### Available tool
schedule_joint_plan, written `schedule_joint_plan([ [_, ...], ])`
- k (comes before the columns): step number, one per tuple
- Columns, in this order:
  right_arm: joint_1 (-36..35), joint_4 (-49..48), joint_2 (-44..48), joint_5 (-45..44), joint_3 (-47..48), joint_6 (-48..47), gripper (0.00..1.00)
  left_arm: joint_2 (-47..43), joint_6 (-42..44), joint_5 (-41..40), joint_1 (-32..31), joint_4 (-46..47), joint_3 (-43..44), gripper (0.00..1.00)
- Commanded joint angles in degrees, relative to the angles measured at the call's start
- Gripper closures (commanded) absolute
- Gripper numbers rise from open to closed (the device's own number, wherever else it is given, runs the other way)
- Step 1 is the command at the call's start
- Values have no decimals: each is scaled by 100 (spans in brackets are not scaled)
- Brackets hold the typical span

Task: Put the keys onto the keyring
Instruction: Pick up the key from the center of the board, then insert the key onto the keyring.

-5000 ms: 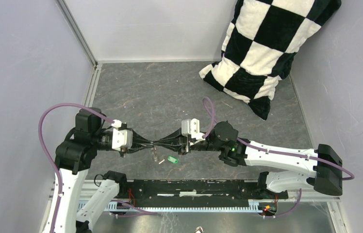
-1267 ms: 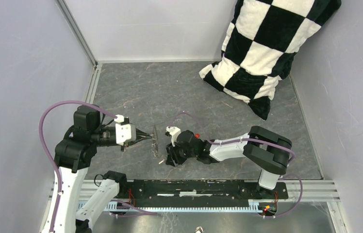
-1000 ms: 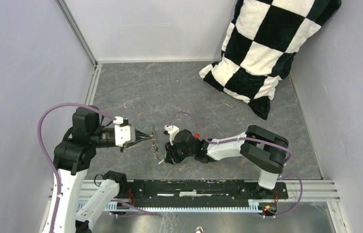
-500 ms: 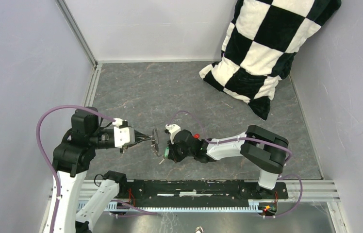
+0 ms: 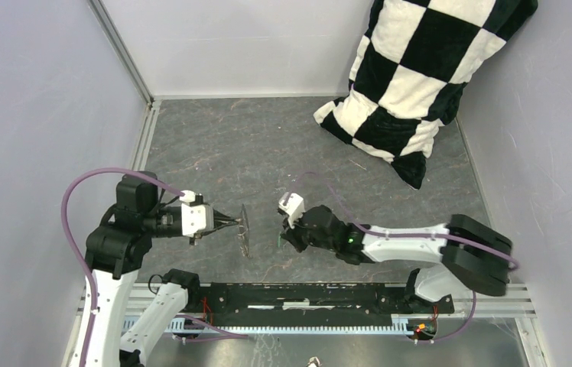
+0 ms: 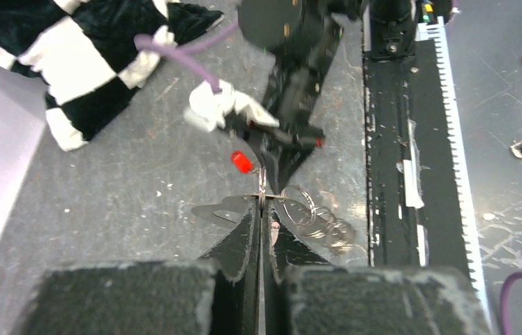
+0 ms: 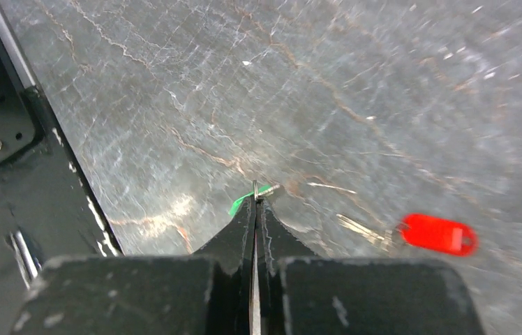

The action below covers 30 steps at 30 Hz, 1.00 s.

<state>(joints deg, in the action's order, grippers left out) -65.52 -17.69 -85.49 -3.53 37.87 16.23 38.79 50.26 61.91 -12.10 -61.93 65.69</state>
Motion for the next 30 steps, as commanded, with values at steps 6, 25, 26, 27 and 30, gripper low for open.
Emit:
schedule_joint_plan([
  [6,-291,-22,2483,-574,-532,-3049,99,118,1662,1185,-21,-1109,-341,98],
  [25,-1879,1956,2496,-459,2181,-6515,99,15,1456,2495,-134,-613,-232,98],
  [26,-1952,1985,2457,-459,2217,-6578,99,-40,1280,2512,-135,-425,-257,98],
  [27,-2021,2027,2410,-458,2252,-6654,99,-96,1102,2525,-135,-258,-285,98],
  [30,-2187,2151,2306,-496,2386,-6801,99,-256,618,2545,-135,158,-365,98],
])
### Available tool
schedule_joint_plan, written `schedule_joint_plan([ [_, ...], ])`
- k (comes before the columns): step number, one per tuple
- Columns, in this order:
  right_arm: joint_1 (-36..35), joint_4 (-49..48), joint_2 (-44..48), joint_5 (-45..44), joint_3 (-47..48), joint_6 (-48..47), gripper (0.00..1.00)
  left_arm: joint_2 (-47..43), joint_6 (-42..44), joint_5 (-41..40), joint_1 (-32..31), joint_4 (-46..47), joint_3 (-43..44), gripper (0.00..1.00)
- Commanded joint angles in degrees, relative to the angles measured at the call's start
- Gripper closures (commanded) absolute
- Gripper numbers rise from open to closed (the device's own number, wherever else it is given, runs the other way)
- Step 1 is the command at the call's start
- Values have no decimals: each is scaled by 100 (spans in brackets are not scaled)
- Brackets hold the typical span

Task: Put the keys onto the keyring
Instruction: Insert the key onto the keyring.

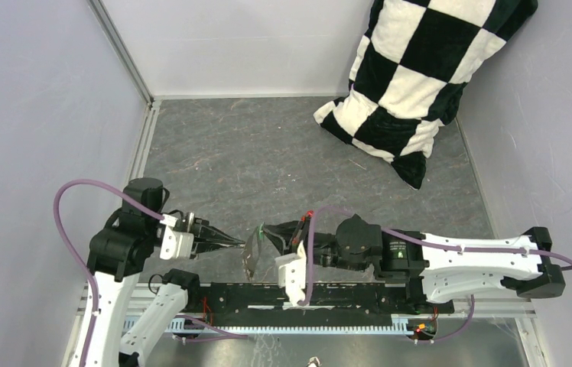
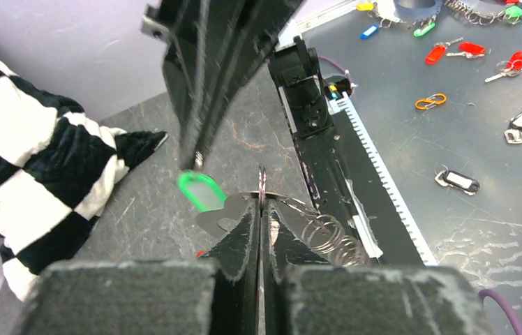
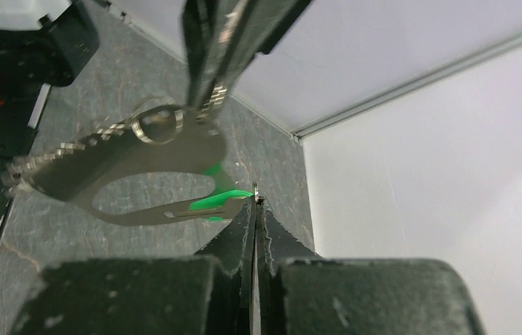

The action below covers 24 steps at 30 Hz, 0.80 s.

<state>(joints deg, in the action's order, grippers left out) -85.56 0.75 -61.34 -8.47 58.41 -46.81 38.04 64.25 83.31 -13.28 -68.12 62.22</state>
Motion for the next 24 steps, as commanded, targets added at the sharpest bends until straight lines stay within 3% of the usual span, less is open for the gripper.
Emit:
schedule_joint_plan([
  [1,-245,334,-126,-28,359,-524,99,-220,-904,419,-15,875,-40,98],
  [9,-589,299,-215,-314,492,-634,99,-171,-1422,423,-17,1099,-13,98],
  [24,-655,183,-400,-384,714,-755,99,-226,-1626,339,-16,1099,-59,98],
])
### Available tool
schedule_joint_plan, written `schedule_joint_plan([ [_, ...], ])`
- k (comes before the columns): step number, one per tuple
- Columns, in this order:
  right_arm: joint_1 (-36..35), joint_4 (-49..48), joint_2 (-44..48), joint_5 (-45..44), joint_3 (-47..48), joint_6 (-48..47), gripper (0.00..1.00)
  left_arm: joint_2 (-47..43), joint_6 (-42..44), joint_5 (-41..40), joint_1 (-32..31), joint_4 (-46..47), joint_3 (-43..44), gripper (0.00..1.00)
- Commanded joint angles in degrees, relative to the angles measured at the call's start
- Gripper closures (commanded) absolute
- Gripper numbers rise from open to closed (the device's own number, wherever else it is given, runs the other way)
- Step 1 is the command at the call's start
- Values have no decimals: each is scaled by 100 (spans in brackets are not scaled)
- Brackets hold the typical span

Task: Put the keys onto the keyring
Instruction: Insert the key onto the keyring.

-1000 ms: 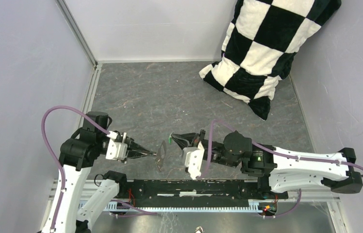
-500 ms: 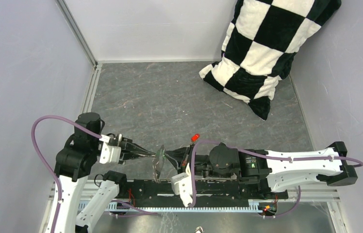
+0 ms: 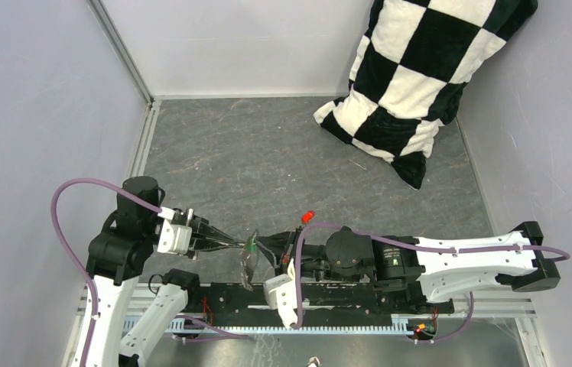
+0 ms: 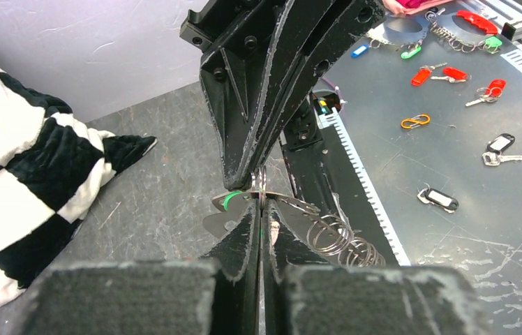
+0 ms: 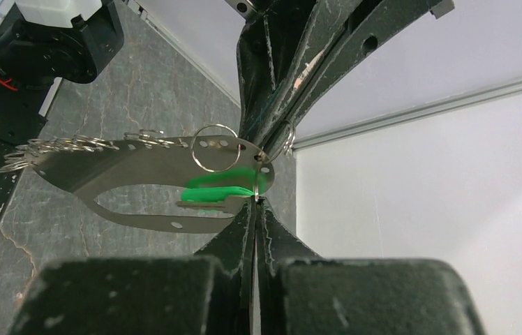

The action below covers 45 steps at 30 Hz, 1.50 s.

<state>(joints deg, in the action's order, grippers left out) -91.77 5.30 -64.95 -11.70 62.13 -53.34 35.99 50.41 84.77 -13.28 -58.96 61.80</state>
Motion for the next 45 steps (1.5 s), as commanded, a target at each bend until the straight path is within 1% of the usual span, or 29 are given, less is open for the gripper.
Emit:
schedule_joint_plan([
  [1,-34,-282,-45,-51,358,-113,99,-28,-247,171,-17,183,-31,98],
  [45,-252,-112,-149,56,683,-274,99,47,-435,-267,-17,180,-28,98],
])
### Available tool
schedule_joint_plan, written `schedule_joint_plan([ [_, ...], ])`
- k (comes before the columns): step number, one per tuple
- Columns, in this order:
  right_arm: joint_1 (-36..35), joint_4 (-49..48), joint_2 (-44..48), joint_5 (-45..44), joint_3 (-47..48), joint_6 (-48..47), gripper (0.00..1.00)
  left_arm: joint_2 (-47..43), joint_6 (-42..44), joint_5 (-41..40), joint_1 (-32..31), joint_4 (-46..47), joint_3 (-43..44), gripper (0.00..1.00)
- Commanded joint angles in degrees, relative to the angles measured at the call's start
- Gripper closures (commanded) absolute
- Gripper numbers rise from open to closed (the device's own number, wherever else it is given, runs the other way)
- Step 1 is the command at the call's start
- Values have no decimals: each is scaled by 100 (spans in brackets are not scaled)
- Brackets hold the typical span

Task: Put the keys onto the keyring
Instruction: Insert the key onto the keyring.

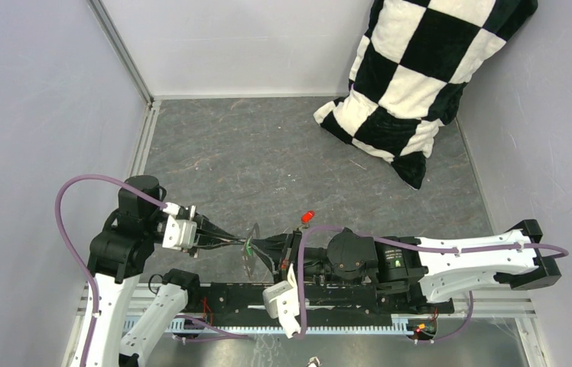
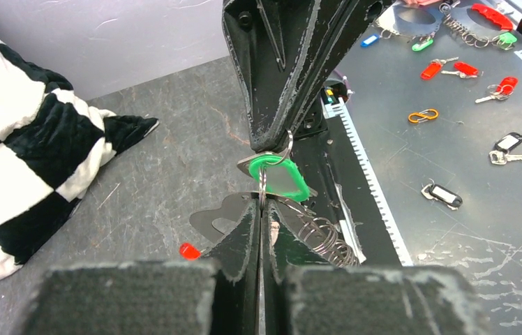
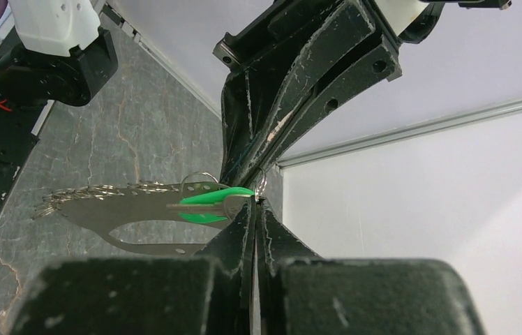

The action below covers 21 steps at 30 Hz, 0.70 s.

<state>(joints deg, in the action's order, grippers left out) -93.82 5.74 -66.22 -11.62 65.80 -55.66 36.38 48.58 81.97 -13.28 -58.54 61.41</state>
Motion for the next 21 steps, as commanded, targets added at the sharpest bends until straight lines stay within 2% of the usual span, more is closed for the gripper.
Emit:
schedule_joint_plan([
  [1,-49,-147,-26,53,317,-44,99,5,-248,12,-17,143,12,98],
  [21,-58,-46,-83,-6,364,-77,99,9,-267,-25,-17,142,47,98],
])
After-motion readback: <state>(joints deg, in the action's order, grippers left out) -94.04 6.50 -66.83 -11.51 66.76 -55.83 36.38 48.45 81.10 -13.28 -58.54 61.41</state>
